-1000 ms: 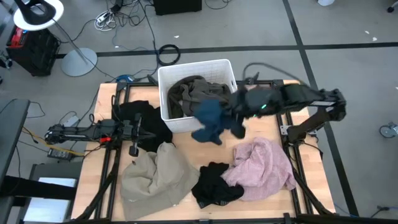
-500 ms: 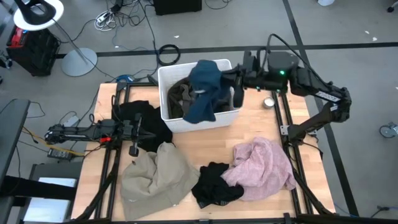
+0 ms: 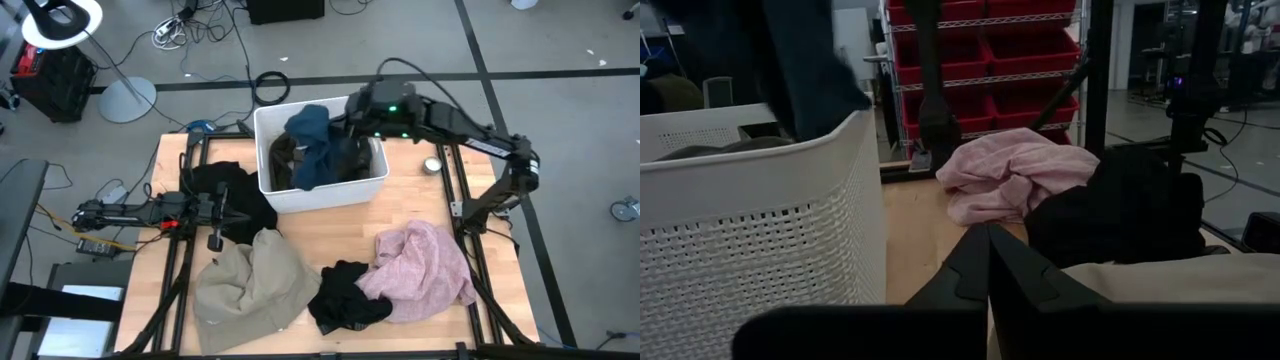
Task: Sort clothes
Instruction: Put the blue shorts into the white laundry bin, then put the black shirt into the white laundry bin
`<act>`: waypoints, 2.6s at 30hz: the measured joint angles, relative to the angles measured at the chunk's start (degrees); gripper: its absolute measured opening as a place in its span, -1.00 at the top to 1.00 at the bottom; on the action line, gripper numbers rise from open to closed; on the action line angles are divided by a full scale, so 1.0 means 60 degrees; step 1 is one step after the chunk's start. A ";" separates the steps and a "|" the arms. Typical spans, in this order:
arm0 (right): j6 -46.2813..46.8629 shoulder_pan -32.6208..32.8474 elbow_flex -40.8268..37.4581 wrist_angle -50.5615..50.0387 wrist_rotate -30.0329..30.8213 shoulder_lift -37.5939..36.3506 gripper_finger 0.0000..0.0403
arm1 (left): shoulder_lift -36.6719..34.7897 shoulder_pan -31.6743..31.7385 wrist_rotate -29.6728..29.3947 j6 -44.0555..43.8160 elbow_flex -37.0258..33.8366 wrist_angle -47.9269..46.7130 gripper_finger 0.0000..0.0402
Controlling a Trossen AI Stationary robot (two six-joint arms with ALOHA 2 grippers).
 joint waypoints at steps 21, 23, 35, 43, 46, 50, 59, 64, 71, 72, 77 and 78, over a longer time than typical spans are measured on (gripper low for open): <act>0.1403 -0.1029 0.0000 -0.2561 -0.1536 0.3652 0.97 | 0.0000 0.0000 0.0000 0.0001 0.0000 -0.0002 0.97; 0.1460 -0.1068 0.0000 -0.2552 -0.1528 0.3991 0.94 | 0.0000 0.0000 0.0000 -0.0002 0.0000 -0.0003 0.97; 0.1683 -0.1078 0.0004 -0.2511 -0.1717 0.4856 0.34 | 0.0000 0.0000 0.0000 -0.0002 0.0000 0.0000 0.97; 0.1358 -0.1078 -0.0004 -0.2522 -0.1724 0.3937 0.07 | 0.0000 0.0000 0.0000 -0.0002 0.0000 -0.0003 0.97; 0.1245 -0.1078 -0.0004 -0.2501 -0.1752 0.3428 0.04 | 0.0002 0.0000 0.0000 0.0001 0.0000 0.0000 0.97; 0.1036 -0.1071 -0.0004 -0.2508 -0.1758 0.2664 0.02 | 0.0000 0.0000 0.0000 0.0002 -0.0003 0.0000 0.97; 0.0665 -0.1050 -0.0004 -0.2508 -0.1758 0.0585 0.02 | 0.0002 0.0000 0.0000 0.0000 -0.0002 -0.0003 0.97; 0.0740 -0.0750 -0.0004 -0.2564 -0.1758 -0.0574 0.03 | 0.0002 0.0000 0.0000 0.0000 0.0000 -0.0003 0.97; 0.0858 0.0151 -0.0004 -0.3154 -0.1765 -0.1819 0.03 | 0.0003 0.0000 0.0000 0.0000 0.0000 -0.0003 0.97; 0.0958 0.0306 -0.0004 -0.3322 -0.1765 -0.1957 0.04 | 0.0003 0.0000 0.0000 -0.0001 0.0000 0.0000 0.97; 0.1755 0.1251 -0.0004 -0.4011 -0.1764 -0.2389 0.09 | 0.0003 0.0000 0.0000 0.0002 -0.0002 0.0000 0.97; 0.1997 0.1489 -0.0004 -0.4055 -0.1761 -0.2423 0.11 | 0.0000 0.0000 0.0000 -0.0001 -0.0003 -0.0001 0.97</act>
